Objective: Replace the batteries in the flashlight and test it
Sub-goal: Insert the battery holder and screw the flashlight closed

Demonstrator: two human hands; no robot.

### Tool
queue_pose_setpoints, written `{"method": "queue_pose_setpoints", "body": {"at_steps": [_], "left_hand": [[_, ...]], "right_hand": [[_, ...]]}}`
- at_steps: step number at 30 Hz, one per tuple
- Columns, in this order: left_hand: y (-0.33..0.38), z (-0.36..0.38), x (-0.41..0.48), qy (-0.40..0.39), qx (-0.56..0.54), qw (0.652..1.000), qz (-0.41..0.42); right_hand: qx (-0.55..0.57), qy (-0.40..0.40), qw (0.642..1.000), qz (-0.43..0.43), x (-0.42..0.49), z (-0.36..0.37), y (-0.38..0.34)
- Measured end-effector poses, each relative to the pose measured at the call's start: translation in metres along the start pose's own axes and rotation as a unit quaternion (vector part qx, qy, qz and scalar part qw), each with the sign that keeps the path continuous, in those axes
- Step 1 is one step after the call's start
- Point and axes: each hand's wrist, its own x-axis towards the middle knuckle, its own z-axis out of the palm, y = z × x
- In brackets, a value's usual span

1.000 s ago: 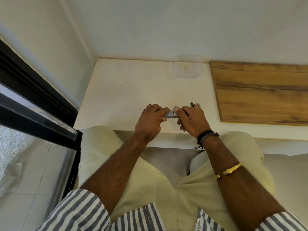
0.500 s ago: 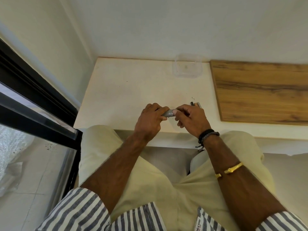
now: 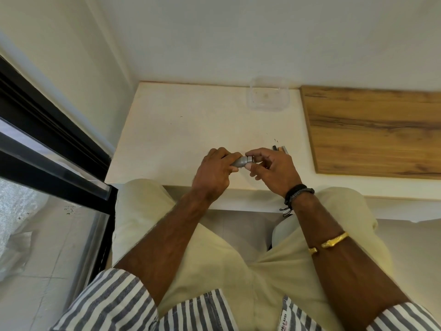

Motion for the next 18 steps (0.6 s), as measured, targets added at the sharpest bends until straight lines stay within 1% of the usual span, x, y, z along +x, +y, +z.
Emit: {"method": "queue_pose_setpoints", "body": {"at_steps": [3,7,8,12,15,18], "left_hand": [[0.0012,-0.0005,0.0002,0.004,-0.002,1.000,0.006],[0.0022,0.0008,0.0004,-0.003,0.004,1.000,0.013],[0.0021,0.0014,0.0005,-0.005,0.005,1.000,0.014],[-0.0001,0.0013,0.0012,-0.001,0.002,1.000,-0.002],[-0.0006,0.0005,0.0013,-0.002,0.003,1.000,-0.005],[0.0001,-0.0001,0.0011,-0.004,0.003,1.000,-0.002]], "right_hand": [[0.002,0.007,1.000,0.022,-0.0008,-0.0009,-0.0011],[-0.058,0.015,0.997,0.050,-0.0018,-0.0002,-0.0042],[-0.058,0.017,0.997,0.053,-0.0017,-0.0002,-0.0046],[0.014,-0.003,0.999,0.038,-0.0011,-0.0021,-0.0048],[0.010,-0.009,1.000,0.011,-0.0007,-0.0022,-0.0039],[0.017,-0.003,1.000,0.021,-0.0013,-0.0017,-0.0042]]}}
